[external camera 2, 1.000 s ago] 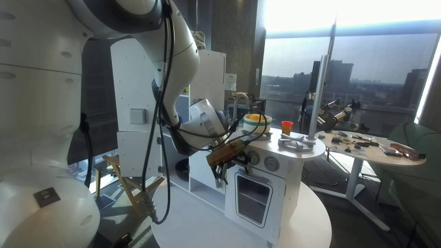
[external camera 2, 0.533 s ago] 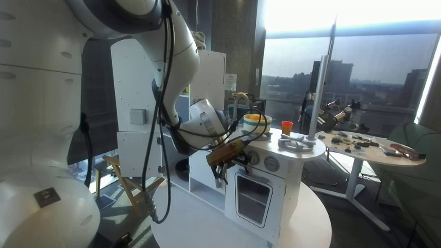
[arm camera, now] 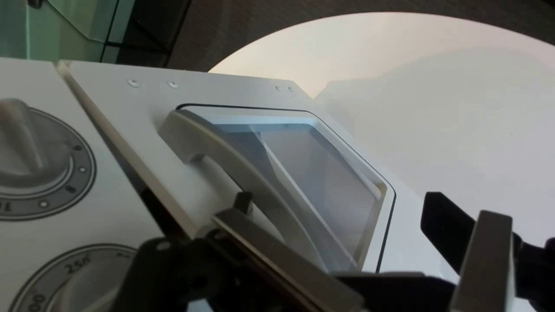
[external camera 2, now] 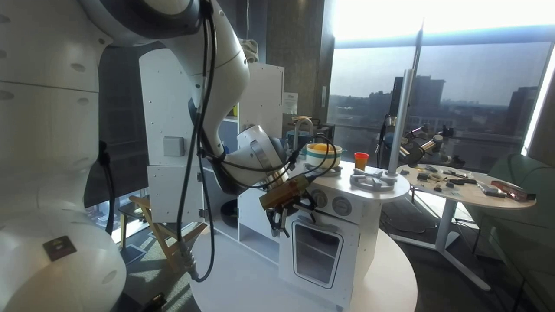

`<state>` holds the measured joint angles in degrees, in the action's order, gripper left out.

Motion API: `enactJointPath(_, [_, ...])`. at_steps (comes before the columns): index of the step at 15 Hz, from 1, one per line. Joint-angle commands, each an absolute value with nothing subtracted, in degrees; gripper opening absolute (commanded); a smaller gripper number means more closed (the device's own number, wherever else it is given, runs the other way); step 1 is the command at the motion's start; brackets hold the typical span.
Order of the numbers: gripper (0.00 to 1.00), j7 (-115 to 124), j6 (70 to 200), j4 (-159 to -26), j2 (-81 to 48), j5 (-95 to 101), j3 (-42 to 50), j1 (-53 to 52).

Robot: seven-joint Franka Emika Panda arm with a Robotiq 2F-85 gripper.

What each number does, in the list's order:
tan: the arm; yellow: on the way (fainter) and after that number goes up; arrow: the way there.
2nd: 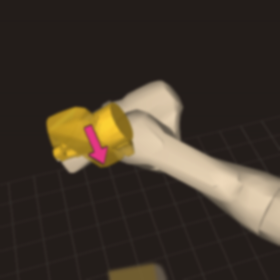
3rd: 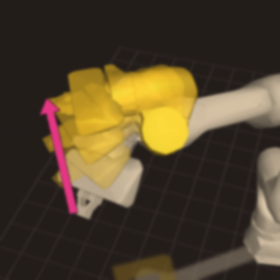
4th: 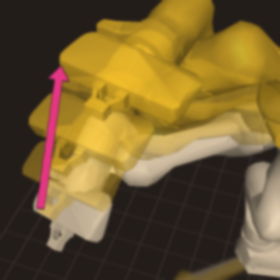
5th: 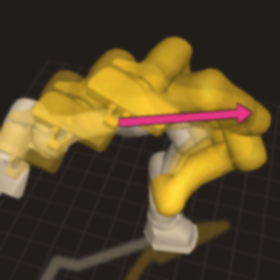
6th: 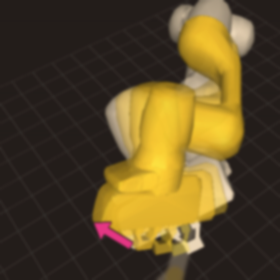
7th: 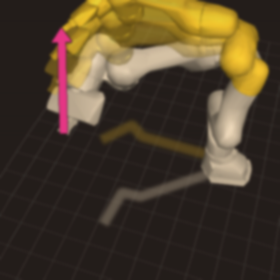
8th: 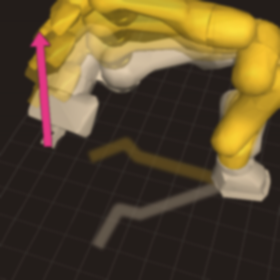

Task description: Close the bottom middle cabinet door, then open the bottom right cabinet door

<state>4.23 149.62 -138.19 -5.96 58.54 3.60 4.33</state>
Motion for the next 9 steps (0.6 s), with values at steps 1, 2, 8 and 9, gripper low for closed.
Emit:
enactJointPath(1, [1.00,0.39,146.32,-140.53,-3.76,56.53,4.31,4.68])
enactJointPath(2, [1.00,0.19,145.35,-141.13,-3.14,56.75,4.33,4.63])
enactJointPath(8, [1.00,8.89,134.24,-142.88,1.33,62.15,4.63,4.30])
enactJointPath(9, [1.00,10.46,132.48,-143.31,2.34,62.83,4.54,4.30])
